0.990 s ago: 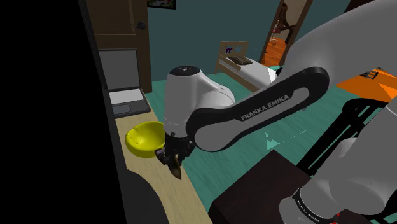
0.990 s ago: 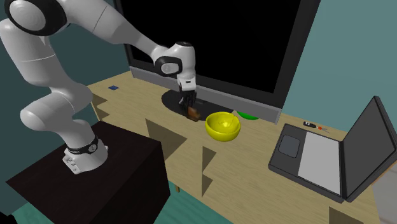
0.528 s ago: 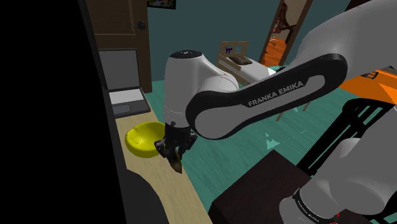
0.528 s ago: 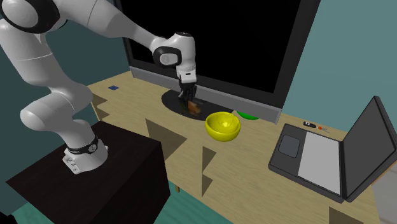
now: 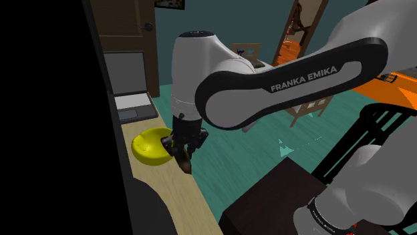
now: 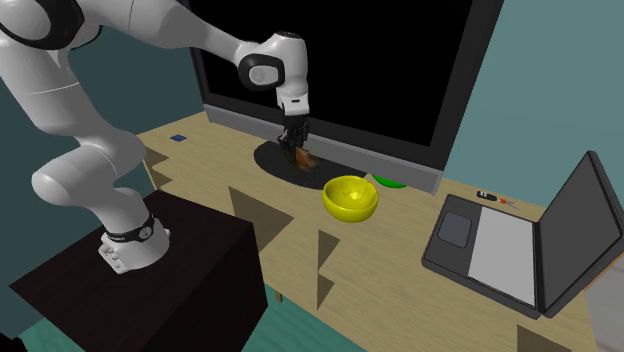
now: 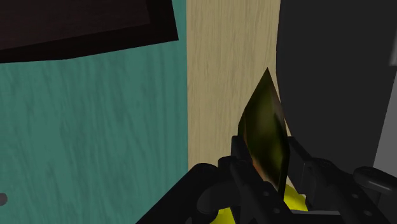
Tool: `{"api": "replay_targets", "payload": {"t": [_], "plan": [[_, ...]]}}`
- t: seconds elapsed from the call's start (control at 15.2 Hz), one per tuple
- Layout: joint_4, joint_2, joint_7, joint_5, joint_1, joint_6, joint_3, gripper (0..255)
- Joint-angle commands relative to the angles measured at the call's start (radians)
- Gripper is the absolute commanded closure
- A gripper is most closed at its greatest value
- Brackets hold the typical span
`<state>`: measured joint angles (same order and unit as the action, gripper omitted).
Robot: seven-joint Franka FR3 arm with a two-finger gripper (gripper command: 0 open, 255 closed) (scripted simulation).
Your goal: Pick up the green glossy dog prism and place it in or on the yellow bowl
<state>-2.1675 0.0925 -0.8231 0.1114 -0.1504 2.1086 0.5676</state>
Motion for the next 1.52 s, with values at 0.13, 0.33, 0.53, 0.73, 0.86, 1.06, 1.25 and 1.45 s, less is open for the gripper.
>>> {"api": "replay_targets", "payload": {"t": [0.13, 0.33, 0.53, 0.73, 0.86, 1.06, 1.25, 1.45], "plan": [[0.033, 0.026, 0.008, 0.012, 0.001, -0.056, -0.006, 255], [0.061, 0.039, 0.010, 0.017, 0.001, -0.097, -0.009, 255], [0.178, -0.069, 0.005, -0.047, 0.022, -0.120, -0.015, 255], [0.309, -0.181, -0.001, -0.110, 0.029, -0.155, -0.025, 255], [0.404, -0.257, -0.004, -0.150, 0.027, -0.185, -0.033, 255], [0.564, -0.376, -0.004, -0.207, 0.014, -0.241, -0.048, 255], [0.719, -0.482, 0.000, -0.251, -0.009, -0.299, -0.065, 255], [0.682, -0.484, 0.000, -0.253, -0.007, -0.260, -0.068, 255]]}}
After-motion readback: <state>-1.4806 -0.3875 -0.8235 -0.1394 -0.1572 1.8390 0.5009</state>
